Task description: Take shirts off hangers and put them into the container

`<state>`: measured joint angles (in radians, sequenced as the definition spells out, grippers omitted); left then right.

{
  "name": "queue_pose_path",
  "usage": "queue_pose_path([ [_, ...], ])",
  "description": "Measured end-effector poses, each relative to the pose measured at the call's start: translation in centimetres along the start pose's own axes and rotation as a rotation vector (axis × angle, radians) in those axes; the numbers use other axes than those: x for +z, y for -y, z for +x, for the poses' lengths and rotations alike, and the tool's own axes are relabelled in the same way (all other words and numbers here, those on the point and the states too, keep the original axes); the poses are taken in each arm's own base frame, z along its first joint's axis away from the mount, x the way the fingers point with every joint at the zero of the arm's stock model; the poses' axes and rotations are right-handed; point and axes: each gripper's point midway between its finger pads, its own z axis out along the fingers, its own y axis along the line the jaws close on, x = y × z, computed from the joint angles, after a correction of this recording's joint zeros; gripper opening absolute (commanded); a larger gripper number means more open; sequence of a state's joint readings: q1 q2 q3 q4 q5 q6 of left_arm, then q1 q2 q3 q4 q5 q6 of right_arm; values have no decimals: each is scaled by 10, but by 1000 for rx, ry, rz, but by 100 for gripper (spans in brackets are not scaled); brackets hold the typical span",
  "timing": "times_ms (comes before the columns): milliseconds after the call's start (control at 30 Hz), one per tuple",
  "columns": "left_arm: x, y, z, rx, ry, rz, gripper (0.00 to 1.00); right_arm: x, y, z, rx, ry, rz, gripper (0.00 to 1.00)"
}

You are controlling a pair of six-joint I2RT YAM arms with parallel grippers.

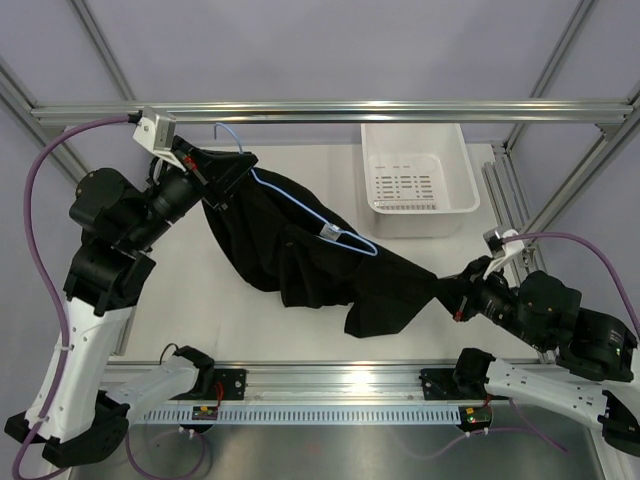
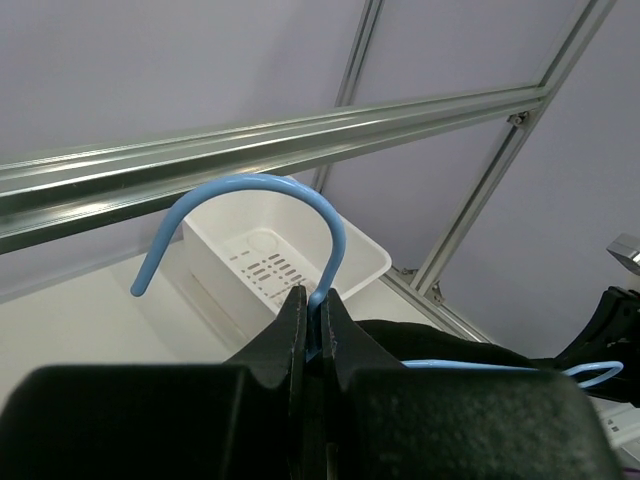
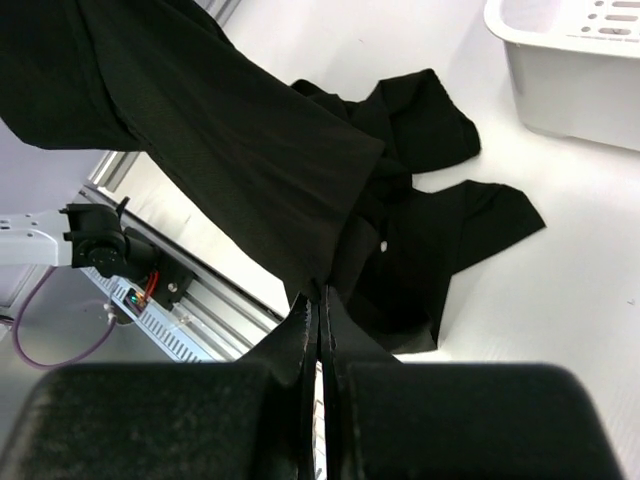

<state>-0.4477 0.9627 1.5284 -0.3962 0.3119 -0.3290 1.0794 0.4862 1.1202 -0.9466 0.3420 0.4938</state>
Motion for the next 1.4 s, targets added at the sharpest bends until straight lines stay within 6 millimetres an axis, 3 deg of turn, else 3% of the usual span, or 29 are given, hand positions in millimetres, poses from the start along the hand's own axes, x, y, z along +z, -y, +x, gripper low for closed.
queue_pose_path([
  [133, -3, 4, -1, -20, 30, 20, 0, 16, -14, -4, -13, -1, -29, 0],
  [367, -3, 5, 21, -88, 15, 56, 0, 82, -56, -4, -79, -74, -76, 0],
  [467, -3, 5, 23, -96, 8, 59, 0, 99, -64, 2, -98, -102, -86, 0],
  [833, -4, 12, 12, -67, 6, 77, 0, 66, -65, -24, -65, 4, -144, 0],
  [1267, -6, 10, 21, -50, -30, 73, 0, 56, -57, -19, -60, -6, -129, 0],
  [1400, -7, 19, 19, -70, -29, 119, 0, 57, -57, -18, -59, -10, -127, 0],
])
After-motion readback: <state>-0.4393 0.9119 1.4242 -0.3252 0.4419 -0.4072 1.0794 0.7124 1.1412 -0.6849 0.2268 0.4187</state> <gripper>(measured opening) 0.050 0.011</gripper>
